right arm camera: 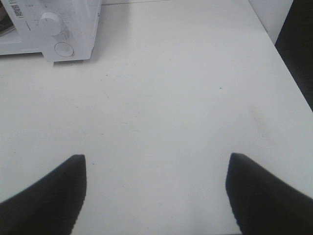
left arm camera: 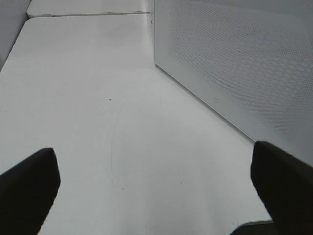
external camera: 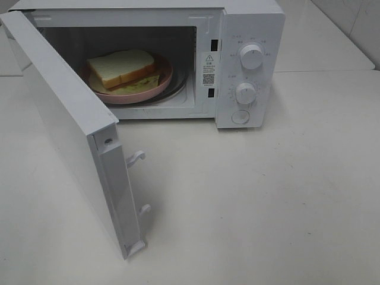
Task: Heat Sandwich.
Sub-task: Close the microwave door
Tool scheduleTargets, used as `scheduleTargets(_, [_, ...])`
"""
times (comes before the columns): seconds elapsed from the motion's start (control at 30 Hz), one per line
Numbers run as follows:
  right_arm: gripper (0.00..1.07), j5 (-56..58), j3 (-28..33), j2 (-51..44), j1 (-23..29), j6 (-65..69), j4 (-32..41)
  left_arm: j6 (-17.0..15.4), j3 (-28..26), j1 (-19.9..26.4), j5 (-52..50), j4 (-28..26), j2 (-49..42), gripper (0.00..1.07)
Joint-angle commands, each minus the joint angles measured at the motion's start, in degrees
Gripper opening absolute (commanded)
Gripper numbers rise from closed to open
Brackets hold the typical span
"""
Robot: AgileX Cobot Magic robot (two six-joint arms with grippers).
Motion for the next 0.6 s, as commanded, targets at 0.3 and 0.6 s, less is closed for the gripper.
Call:
scheduleTargets(0.3, [0.76, -1.5, 0.5, -1.5, -0.6, -0.2, 0.5, -0.1, 0.2, -0.2, -0.7, -0.3, -1.0, 1.0])
scheduleTargets(0.6, [0.76, -1.5, 0.5, -1.5, -0.6, -0.2, 0.5, -0.1, 0.2, -0.2, -0.7, -0.3, -1.0, 1.0])
